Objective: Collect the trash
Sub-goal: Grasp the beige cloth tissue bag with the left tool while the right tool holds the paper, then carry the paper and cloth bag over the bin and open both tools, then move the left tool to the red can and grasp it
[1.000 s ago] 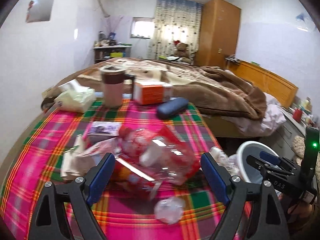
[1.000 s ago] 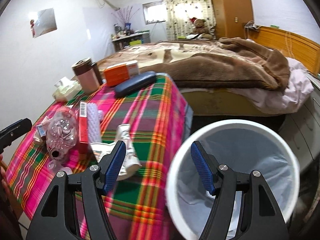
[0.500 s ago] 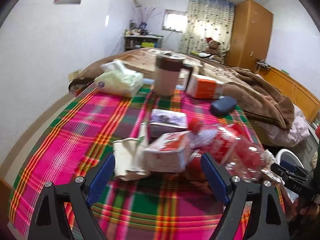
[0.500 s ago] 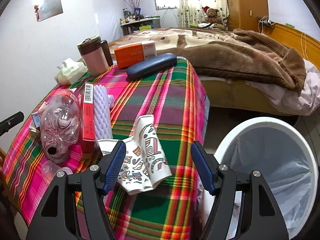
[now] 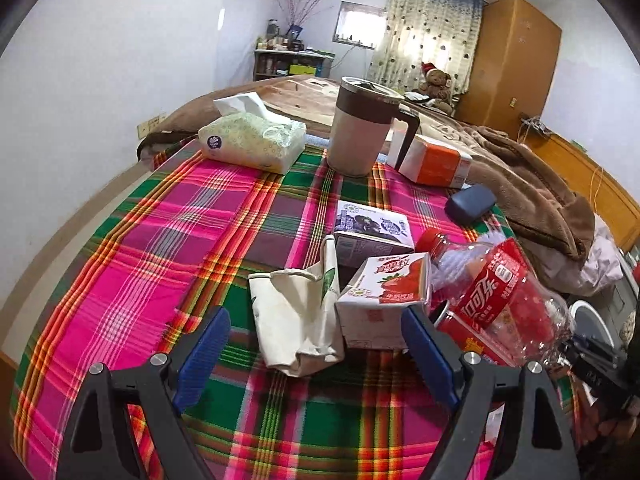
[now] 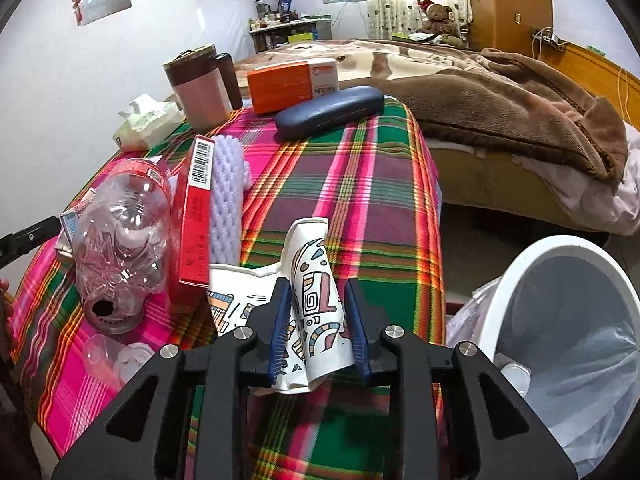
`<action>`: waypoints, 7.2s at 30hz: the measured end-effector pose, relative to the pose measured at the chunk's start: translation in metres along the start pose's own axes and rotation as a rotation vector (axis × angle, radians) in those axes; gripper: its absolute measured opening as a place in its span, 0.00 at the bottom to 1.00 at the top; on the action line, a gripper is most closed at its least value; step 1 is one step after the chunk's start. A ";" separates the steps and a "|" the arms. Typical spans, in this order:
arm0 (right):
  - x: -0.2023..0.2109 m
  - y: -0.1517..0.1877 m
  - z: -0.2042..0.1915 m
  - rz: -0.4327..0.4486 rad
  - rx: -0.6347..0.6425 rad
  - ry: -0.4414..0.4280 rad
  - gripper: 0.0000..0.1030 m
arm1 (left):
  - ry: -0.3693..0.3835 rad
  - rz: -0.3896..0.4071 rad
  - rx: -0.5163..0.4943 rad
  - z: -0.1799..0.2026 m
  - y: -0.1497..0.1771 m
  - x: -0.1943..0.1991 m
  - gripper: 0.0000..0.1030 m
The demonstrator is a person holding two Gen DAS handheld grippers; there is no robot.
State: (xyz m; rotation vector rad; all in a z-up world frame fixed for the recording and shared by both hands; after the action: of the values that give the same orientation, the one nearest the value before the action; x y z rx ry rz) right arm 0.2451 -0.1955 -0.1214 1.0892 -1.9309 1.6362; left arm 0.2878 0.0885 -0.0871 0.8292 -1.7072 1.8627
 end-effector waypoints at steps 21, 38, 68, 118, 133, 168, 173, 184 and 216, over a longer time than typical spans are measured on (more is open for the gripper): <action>-0.019 -0.013 -0.021 0.014 -0.005 -0.028 0.18 | -0.053 -0.133 0.073 -0.029 0.008 -0.050 0.85; -0.019 -0.015 -0.017 0.022 -0.020 -0.007 0.18 | -0.099 -0.149 0.133 -0.027 -0.012 -0.075 0.72; 0.013 -0.010 -0.013 0.102 -0.030 -0.007 0.18 | -0.036 0.011 0.055 -0.007 -0.009 0.005 0.42; 0.170 0.017 0.130 0.355 -0.189 0.278 0.18 | 0.414 0.113 -0.380 0.310 0.062 0.137 0.42; 0.154 0.045 0.183 0.233 -0.268 0.335 0.18 | 0.485 0.018 -0.463 0.385 0.098 0.111 0.43; 0.146 0.019 0.115 0.312 -0.207 0.221 0.64 | 0.342 0.087 -0.282 0.260 0.056 0.116 0.69; 0.133 0.014 0.096 0.307 -0.189 0.183 0.65 | 0.292 0.090 -0.231 0.223 0.048 0.108 0.69; 0.098 -0.002 0.047 0.272 -0.127 0.076 0.66 | 0.139 0.114 -0.143 0.136 0.032 0.088 0.69; 0.026 -0.028 -0.054 0.150 0.005 -0.076 0.66 | 0.064 -0.123 -0.048 0.042 0.047 -0.008 0.77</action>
State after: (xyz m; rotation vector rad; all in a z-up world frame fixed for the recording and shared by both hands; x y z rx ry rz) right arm 0.2397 -0.1527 -0.0708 1.0452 -2.1041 1.7006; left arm 0.2653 0.0421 -0.1244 0.8278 -1.6185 1.7417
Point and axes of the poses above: each gripper's, at about its wrist camera, not at the fingertips, and x roughly against the way its jaws point, z to its right, y to its underside, the point moved 8 cm from there along -x, roughly the way its jaws point, and after that the axes turned 9 degrees about -y, right-handed, at the moved point
